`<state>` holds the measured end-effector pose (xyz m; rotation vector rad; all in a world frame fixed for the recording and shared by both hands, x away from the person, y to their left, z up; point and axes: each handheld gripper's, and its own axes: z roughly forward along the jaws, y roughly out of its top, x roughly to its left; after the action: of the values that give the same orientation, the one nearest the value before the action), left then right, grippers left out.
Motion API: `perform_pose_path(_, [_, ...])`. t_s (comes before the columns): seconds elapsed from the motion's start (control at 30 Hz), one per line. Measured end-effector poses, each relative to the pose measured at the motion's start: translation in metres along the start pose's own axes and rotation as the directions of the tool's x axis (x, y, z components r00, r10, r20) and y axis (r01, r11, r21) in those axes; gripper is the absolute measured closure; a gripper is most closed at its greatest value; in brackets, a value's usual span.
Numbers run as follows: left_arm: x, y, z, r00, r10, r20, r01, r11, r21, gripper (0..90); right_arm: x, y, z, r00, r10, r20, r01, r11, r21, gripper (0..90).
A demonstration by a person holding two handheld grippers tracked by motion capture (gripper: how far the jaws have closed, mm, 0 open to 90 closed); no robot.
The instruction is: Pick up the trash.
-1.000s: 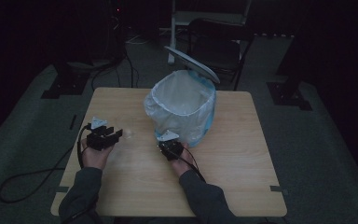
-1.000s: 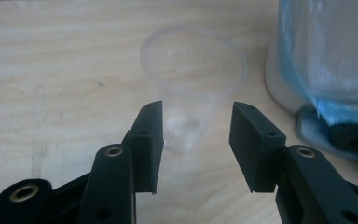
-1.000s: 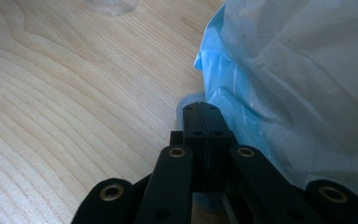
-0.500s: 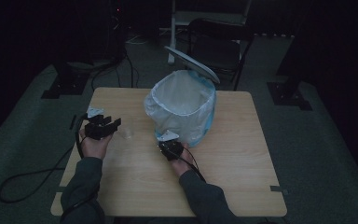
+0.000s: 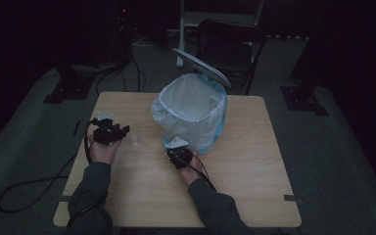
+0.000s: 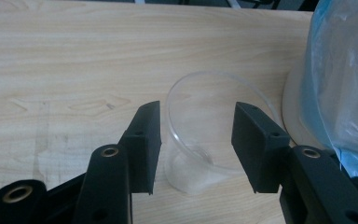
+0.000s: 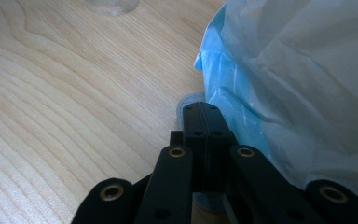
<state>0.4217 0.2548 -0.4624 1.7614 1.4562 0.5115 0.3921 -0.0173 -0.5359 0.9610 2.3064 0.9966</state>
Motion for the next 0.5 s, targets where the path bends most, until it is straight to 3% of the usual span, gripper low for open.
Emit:
perform_pose_path(0.23, [0.0037,-0.0053,0.0013,0.9996,-0.020,0.021,0.019,0.9996,0.021,56.2,0.0004,0.0000,0.0000,1.0000,-0.001,0.003,0.001,1.000,-0.001,90.0])
perform_pose_path(0.5, [0.0027,0.0026,0.0032,0.9996,-0.022,0.018,0.021,0.9997,0.009,55.9,0.0004,0.0000,0.0000,1.0000,0.000,0.002,0.000,1.000,-0.001,90.0])
